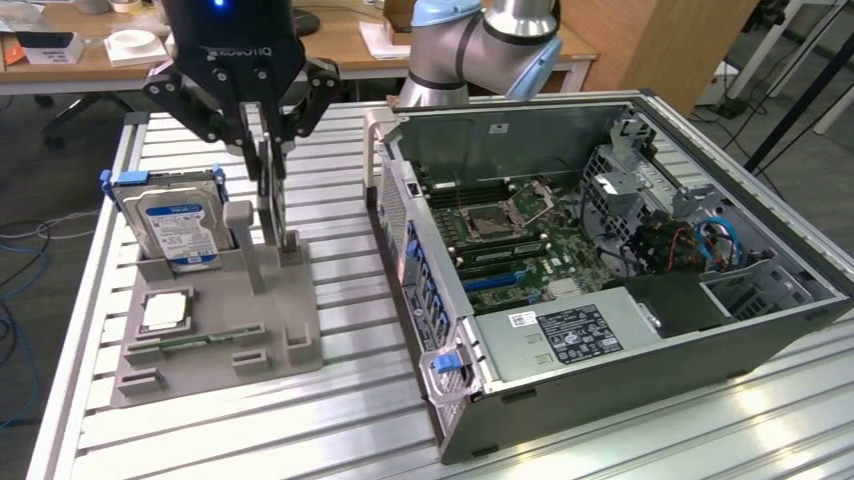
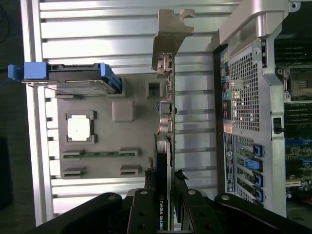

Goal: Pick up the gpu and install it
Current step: 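Pick up the gpu and move the gpu toward the slot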

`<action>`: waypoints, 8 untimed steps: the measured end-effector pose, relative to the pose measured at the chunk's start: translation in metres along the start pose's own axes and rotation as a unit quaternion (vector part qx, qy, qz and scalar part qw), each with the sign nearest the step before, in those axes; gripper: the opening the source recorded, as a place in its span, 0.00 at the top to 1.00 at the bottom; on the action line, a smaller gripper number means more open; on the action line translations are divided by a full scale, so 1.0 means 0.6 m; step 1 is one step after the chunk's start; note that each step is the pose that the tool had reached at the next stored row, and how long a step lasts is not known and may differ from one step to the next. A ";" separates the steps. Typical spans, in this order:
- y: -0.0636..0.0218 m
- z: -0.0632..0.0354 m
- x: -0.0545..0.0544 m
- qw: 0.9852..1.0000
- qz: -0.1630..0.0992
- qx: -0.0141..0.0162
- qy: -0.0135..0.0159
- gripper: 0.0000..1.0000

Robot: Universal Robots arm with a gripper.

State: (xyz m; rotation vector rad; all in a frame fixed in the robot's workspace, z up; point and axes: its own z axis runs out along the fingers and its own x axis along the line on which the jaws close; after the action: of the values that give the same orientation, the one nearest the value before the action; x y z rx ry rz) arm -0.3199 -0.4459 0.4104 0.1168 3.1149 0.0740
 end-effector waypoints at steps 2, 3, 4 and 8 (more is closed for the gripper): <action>0.000 -0.003 0.000 1.000 0.000 0.000 0.000 0.74; 0.000 -0.004 0.000 1.000 0.000 0.000 0.000 0.74; 0.000 -0.006 0.000 1.000 0.000 0.000 0.000 0.74; 0.001 -0.012 0.000 1.000 0.000 0.000 0.000 0.74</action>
State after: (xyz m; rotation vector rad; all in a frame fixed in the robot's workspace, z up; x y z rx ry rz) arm -0.3199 -0.4459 0.4173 0.1168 3.1149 0.0740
